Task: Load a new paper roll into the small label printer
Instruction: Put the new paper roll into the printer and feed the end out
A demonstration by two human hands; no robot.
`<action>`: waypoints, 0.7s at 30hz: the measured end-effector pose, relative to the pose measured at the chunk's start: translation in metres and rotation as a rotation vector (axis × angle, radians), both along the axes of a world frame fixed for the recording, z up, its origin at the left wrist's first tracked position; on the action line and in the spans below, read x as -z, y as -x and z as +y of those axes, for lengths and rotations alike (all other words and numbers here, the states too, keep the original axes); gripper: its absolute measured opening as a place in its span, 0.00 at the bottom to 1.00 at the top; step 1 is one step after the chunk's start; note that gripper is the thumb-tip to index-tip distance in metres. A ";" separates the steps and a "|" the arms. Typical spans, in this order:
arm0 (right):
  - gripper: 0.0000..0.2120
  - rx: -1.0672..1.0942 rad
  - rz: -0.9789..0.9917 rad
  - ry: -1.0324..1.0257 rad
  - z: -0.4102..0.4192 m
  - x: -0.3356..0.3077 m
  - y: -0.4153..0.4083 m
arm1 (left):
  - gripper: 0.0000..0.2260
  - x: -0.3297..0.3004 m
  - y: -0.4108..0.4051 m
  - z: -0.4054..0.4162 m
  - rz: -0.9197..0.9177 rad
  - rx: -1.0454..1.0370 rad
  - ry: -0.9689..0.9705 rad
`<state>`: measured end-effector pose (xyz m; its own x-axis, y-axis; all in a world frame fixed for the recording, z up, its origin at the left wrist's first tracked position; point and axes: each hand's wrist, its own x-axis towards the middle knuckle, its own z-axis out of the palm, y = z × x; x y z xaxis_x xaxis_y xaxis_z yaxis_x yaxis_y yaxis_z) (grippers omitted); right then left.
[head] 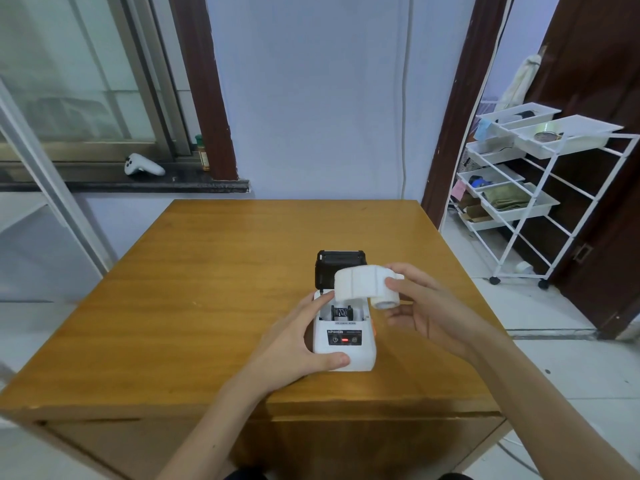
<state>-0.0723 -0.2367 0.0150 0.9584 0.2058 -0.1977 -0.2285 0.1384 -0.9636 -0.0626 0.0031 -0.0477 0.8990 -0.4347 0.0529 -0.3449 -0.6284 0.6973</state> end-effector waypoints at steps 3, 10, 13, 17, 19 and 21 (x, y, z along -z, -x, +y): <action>0.19 -0.047 0.004 0.014 0.001 -0.003 0.001 | 0.40 0.000 0.000 0.000 -0.003 0.021 0.001; 0.24 -0.112 -0.003 0.106 0.006 -0.012 0.003 | 0.39 0.000 -0.001 0.000 -0.028 0.030 0.000; 0.21 -0.082 -0.027 0.195 0.009 -0.013 0.002 | 0.39 0.002 -0.001 0.000 -0.033 0.033 0.005; 0.17 -0.097 -0.062 0.284 0.007 -0.013 0.001 | 0.41 0.003 -0.002 0.001 -0.042 0.032 0.015; 0.16 -0.115 -0.096 0.359 0.006 -0.013 0.000 | 0.40 0.001 -0.001 0.001 -0.046 0.042 0.034; 0.15 -0.130 -0.134 0.496 0.007 -0.012 -0.001 | 0.38 -0.001 0.000 0.000 -0.049 0.054 0.054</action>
<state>-0.0709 -0.2294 0.0275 0.9547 0.2379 -0.1786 -0.0833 -0.3625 -0.9283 -0.0625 0.0035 -0.0465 0.8700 -0.4780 0.1207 -0.4117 -0.5697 0.7113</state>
